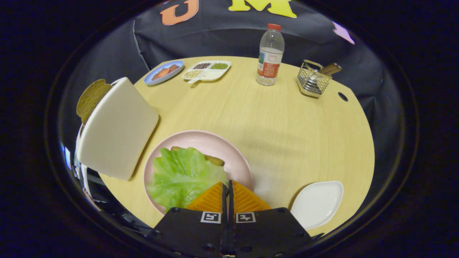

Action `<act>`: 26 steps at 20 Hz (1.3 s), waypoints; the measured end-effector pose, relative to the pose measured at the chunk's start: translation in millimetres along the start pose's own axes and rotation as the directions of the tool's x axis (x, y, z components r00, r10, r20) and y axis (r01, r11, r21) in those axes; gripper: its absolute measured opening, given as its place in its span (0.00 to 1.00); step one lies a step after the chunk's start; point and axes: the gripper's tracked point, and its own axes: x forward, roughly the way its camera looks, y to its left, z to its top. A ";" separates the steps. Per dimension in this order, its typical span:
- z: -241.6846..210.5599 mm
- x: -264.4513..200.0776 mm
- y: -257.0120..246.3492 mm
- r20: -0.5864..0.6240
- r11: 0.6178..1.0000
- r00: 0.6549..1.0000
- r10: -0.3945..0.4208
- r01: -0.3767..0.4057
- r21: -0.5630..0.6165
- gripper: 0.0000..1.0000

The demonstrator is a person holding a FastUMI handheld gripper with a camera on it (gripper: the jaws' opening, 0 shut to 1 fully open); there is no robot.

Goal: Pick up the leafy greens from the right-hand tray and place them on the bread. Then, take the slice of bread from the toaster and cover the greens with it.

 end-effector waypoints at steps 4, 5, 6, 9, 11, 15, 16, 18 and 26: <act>0.9 0.5 -5.4 0.011 1.000 1.000 0.015 -0.015 -0.011 0.00; -1.4 -0.4 -4.5 0.007 1.000 1.000 0.019 -0.019 -0.013 0.01; -3.1 -0.8 -4.7 0.004 1.000 1.000 0.019 -0.019 -0.017 0.01; -2.2 -5.1 -9.6 0.022 1.000 1.000 0.000 0.000 -0.012 0.27; -0.1 -11.3 -11.8 0.034 1.000 0.999 -0.010 0.010 -0.001 0.38; 9.6 -40.7 -7.9 0.086 0.999 0.996 -0.036 0.033 0.037 0.55; 12.5 -50.4 -4.7 0.104 0.999 0.994 -0.038 0.035 0.039 0.63; 22.5 -72.8 3.7 0.146 0.998 0.988 -0.046 0.039 0.049 0.79; 70.3 -127.8 75.8 0.279 0.996 0.959 -0.054 0.030 0.088 0.87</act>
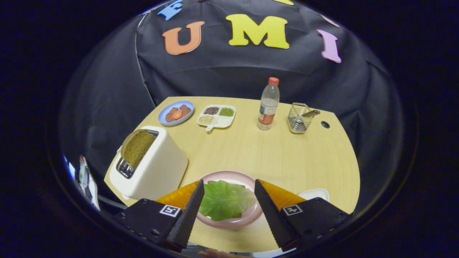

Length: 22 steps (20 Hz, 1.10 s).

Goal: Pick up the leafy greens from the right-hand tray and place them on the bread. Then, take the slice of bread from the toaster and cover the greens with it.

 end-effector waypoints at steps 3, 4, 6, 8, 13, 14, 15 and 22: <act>16.9 -5.0 30.9 0.019 0.999 1.000 0.011 -0.012 0.053 0.87; 22.9 -7.3 43.8 0.025 0.997 0.999 0.025 -0.026 0.069 0.87; 34.7 -11.3 68.2 0.030 0.995 0.998 0.054 -0.056 0.081 0.87; 47.6 -14.5 92.0 0.043 0.993 0.996 0.078 -0.081 0.081 0.87; 63.8 1.3 148.8 0.033 0.994 0.994 0.107 -0.108 0.024 0.88; 63.2 13.5 162.8 0.023 0.994 0.994 0.105 -0.106 0.019 0.88; 61.2 19.3 169.7 0.008 0.995 0.995 0.102 -0.103 0.016 0.88; 52.0 52.5 184.3 -0.104 0.999 0.995 -0.001 0.005 0.036 0.69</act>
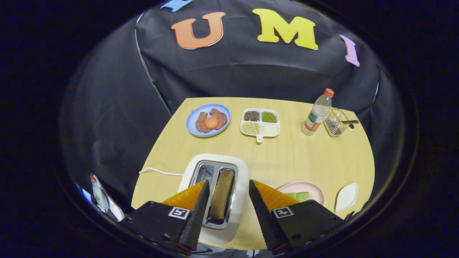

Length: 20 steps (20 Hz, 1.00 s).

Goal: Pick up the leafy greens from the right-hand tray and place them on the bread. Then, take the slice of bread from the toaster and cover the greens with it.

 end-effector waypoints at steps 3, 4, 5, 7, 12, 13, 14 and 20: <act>-5.7 4.6 5.8 -0.049 0.999 0.998 -0.034 0.033 -0.014 0.61; -8.5 6.0 8.4 -0.065 0.999 0.997 -0.042 0.041 -0.019 0.55; -9.7 10.1 9.3 -0.076 0.999 0.996 -0.045 0.044 -0.021 0.50; -16.4 9.5 4.9 -0.107 0.997 0.991 -0.076 0.074 -0.024 0.40; -25.6 12.2 5.9 -0.169 0.998 0.984 -0.053 0.057 0.018 0.25; -23.7 11.0 5.3 -0.167 0.999 0.985 -0.047 0.051 0.019 0.13; -23.5 6.3 5.8 -0.164 0.999 0.986 -0.039 0.042 0.014 0.12; -6.1 -36.9 -3.8 -0.105 1.000 0.994 0.029 -0.029 0.005 0.13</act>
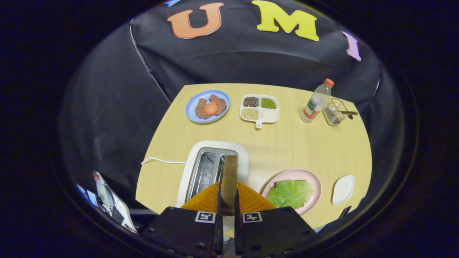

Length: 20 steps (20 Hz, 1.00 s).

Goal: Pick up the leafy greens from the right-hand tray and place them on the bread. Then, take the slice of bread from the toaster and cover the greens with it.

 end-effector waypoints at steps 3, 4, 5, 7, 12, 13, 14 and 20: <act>3.6 -28.4 -13.9 0.039 0.999 0.998 0.047 -0.047 -0.005 0.12; 3.5 -35.9 -19.6 0.048 0.998 0.997 0.060 -0.060 0.000 0.12; 1.4 -42.7 -29.4 0.055 0.998 0.996 0.065 -0.066 0.008 0.12; -1.6 -51.8 -52.8 0.063 0.998 0.996 0.057 -0.058 0.019 0.12; -25.1 -38.4 -107.2 0.018 0.995 0.999 0.048 -0.050 0.086 0.12; -29.4 -31.2 -116.4 0.009 0.994 0.999 0.042 -0.043 0.097 0.12; -34.6 -24.6 -124.2 0.004 0.994 0.999 0.034 -0.034 0.105 0.12; -64.7 19.7 -147.1 -0.035 0.986 0.998 0.053 -0.047 0.162 0.12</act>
